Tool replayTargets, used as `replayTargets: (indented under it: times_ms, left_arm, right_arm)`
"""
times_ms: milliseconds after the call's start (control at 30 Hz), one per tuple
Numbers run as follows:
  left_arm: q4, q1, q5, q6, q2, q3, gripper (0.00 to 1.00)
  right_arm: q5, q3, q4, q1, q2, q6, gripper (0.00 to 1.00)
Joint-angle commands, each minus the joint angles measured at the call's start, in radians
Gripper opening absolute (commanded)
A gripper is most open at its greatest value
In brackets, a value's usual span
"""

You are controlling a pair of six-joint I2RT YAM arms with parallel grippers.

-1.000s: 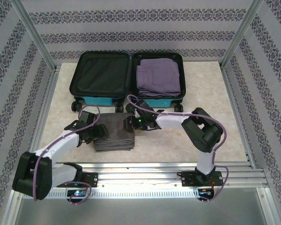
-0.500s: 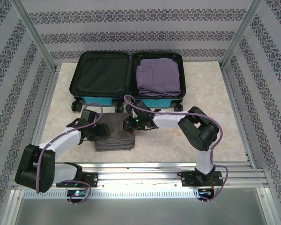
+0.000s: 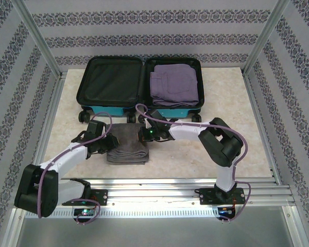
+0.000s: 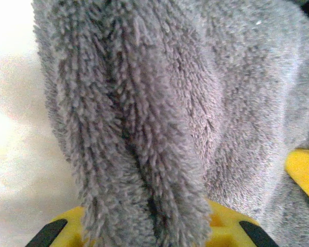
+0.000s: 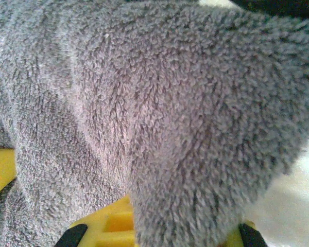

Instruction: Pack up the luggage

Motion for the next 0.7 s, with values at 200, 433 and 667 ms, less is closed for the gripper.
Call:
replayTargets:
  times_ms: [200, 433, 667]
  left_arm:
    - [-0.005, -0.045, 0.045, -0.057, -0.166, 0.041, 0.05]
    - [-0.066, -0.091, -0.007, -0.083, -0.212, 0.113, 0.04]
    - [0.023, -0.121, -0.001, -0.113, -0.098, 0.22, 0.02]
  right_arm:
    - [0.008, 0.016, -0.039, 0.007, -0.138, -0.067, 0.0]
    - [-0.01, 0.017, -0.079, -0.016, -0.223, -0.09, 0.0]
    - [-0.067, 0.068, -0.166, -0.082, -0.286, -0.136, 0.0]
